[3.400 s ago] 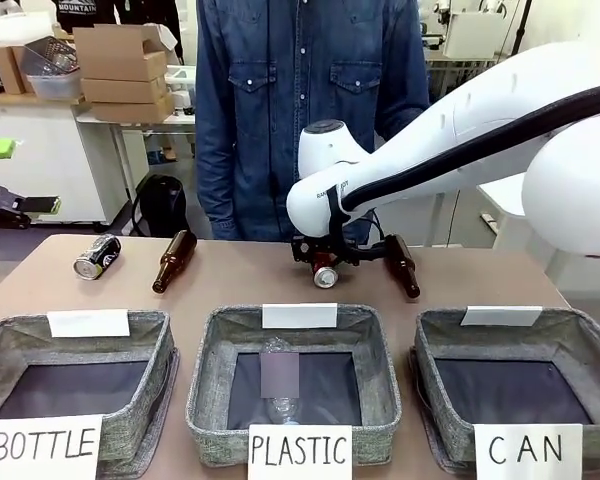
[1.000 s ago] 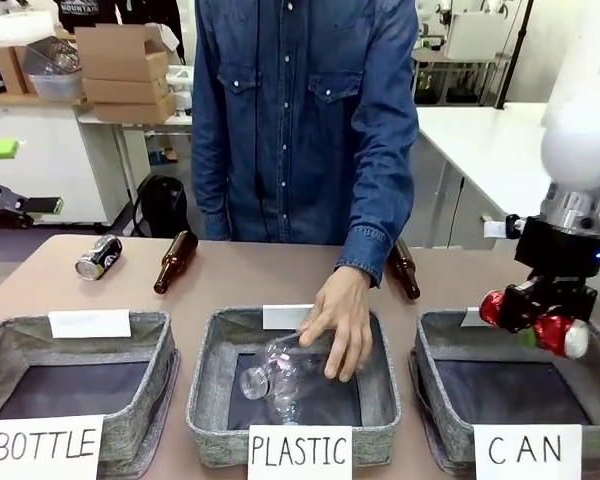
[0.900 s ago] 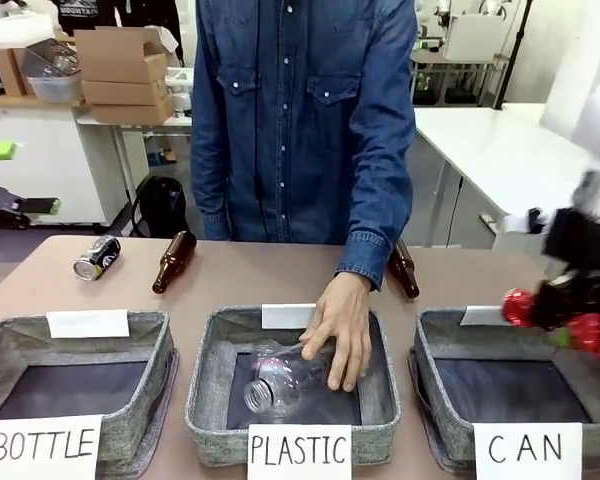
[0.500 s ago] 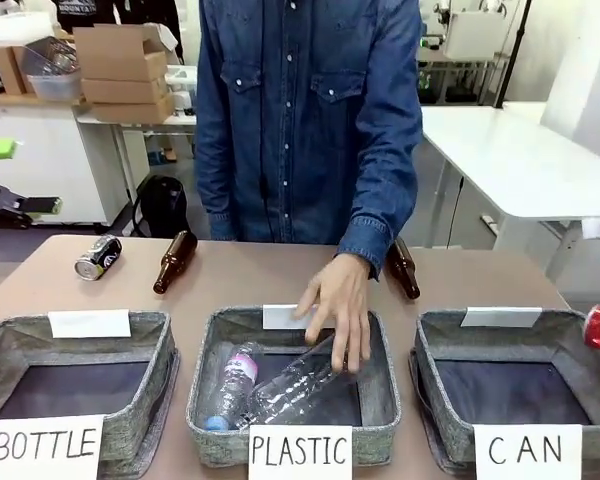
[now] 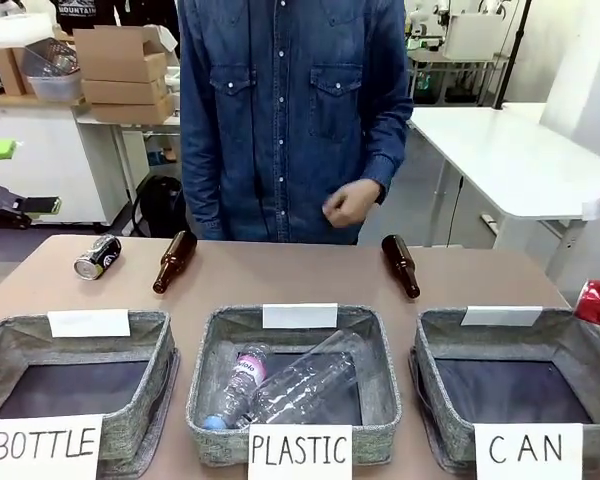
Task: Sort the can waste into the basket.
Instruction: Pick up the can waste from the table and place it in the right Fabric basket.
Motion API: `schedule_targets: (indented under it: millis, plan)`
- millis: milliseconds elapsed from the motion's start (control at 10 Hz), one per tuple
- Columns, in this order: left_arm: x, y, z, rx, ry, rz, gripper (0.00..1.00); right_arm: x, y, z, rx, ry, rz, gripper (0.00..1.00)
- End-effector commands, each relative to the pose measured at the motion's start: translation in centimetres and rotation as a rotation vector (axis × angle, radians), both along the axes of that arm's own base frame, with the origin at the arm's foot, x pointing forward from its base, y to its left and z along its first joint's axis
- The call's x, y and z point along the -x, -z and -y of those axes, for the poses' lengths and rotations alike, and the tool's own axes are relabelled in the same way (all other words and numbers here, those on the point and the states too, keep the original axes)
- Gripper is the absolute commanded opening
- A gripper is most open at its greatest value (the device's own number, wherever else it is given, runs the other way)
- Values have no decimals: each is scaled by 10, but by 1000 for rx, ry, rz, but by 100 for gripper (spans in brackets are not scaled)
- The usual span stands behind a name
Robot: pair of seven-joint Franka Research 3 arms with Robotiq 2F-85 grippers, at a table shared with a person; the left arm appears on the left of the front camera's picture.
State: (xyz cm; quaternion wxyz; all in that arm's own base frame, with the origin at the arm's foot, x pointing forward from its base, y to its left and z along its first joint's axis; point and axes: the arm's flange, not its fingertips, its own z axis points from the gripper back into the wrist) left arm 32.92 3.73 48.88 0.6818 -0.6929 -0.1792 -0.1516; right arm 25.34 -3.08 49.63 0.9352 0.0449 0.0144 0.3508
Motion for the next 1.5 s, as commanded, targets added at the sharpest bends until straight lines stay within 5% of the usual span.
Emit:
schedule_targets:
  millis: [0,100,200,700,900,1000,1100,1200,1400]
  plan:
    - [0,-2,2,26,0,20,100,11,34,3,-23,-23,7,43]
    - [0,-2,2,26,0,20,100,13,34,3,-13,-24,36,80]
    - [0,-2,2,26,0,20,100,13,34,3,-22,-31,46,100]
    - [0,-2,2,26,0,20,100,5,27,1,-92,-31,59,100]
    - [0,-2,2,26,0,20,100,3,21,-3,-205,26,-5,100]
    - [0,-2,2,26,0,20,100,2,10,-5,-490,192,-116,100]
    - [0,-2,2,26,0,20,100,-2,2,-1,-921,382,-379,100]
    - [0,-2,2,26,0,20,100,-12,-3,5,-1338,590,-501,100]
    - [0,-2,2,26,0,20,100,-24,8,19,-1704,722,-598,100]
